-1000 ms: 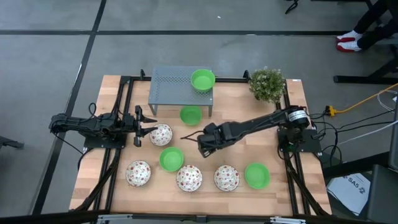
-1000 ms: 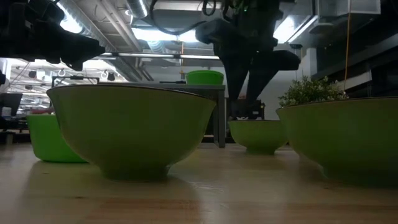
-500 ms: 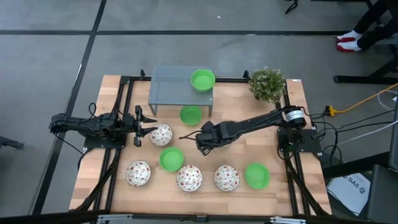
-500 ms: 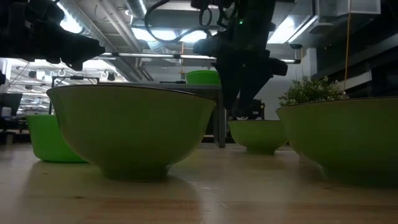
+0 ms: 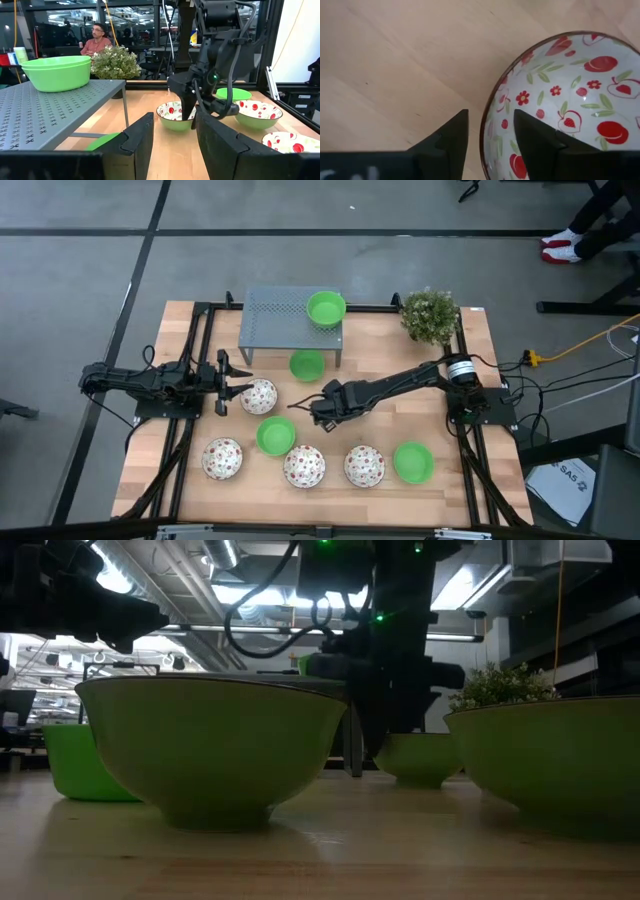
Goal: Pick & Place Mini bowls
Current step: Put the white patterned bowl on the shelf
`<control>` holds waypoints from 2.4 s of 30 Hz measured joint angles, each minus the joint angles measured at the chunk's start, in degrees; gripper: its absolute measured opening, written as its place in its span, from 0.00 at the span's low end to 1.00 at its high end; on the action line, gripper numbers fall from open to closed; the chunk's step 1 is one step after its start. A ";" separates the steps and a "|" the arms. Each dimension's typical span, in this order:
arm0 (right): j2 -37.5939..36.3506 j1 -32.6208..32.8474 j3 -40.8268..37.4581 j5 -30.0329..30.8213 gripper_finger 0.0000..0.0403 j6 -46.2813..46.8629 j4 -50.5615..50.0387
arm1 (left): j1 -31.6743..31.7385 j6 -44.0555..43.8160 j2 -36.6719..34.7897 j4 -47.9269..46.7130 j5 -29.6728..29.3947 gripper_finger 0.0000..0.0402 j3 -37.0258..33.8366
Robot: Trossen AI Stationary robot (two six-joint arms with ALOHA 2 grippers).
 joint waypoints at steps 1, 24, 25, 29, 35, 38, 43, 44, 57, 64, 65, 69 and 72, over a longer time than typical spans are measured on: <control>0.00 0.00 0.00 0.00 0.36 0.36 0.04 | -0.01 0.00 0.00 0.00 0.02 0.36 0.01; 0.26 0.13 8.48 -9.57 0.03 1.96 2.93 | -0.01 0.00 0.00 0.00 0.01 0.36 0.02; 0.28 0.17 9.44 -9.95 0.03 1.25 2.88 | -0.01 0.00 0.00 0.00 0.00 0.36 0.01; 0.15 0.13 13.37 -10.50 0.03 -0.17 2.57 | 0.00 0.00 0.00 0.00 0.00 0.36 0.00; 0.15 0.11 18.44 -10.09 0.03 -1.42 1.88 | 0.00 0.00 0.00 0.00 0.00 0.36 0.02; 0.11 0.11 21.34 -9.83 0.03 -3.21 2.12 | -0.02 0.00 0.00 0.00 0.00 0.36 0.00; 0.11 0.09 26.51 -9.58 0.03 -8.03 3.79 | -0.01 0.00 0.00 0.00 0.00 0.36 0.01; 0.07 -0.05 27.50 -9.56 0.03 -9.20 4.37 | -0.01 0.00 0.00 0.00 0.01 0.36 0.01; -0.05 -4.92 35.74 -11.98 0.03 -31.93 18.93 | 0.00 0.00 0.00 0.00 0.00 0.36 0.00; -0.07 -9.64 38.67 -14.85 0.03 -48.71 19.66 | -0.01 0.00 0.00 0.00 0.01 0.36 0.00; -0.07 -10.38 39.04 -14.95 0.03 -51.13 19.56 | -0.01 0.00 0.00 0.00 0.00 0.36 0.00; -0.07 -13.47 40.05 -15.50 0.03 -60.94 19.75 | 0.00 0.00 0.00 0.00 0.02 0.36 0.00; -0.07 -16.14 40.43 -15.50 0.03 -66.79 19.67 | 0.00 0.00 0.00 0.00 0.01 0.36 0.01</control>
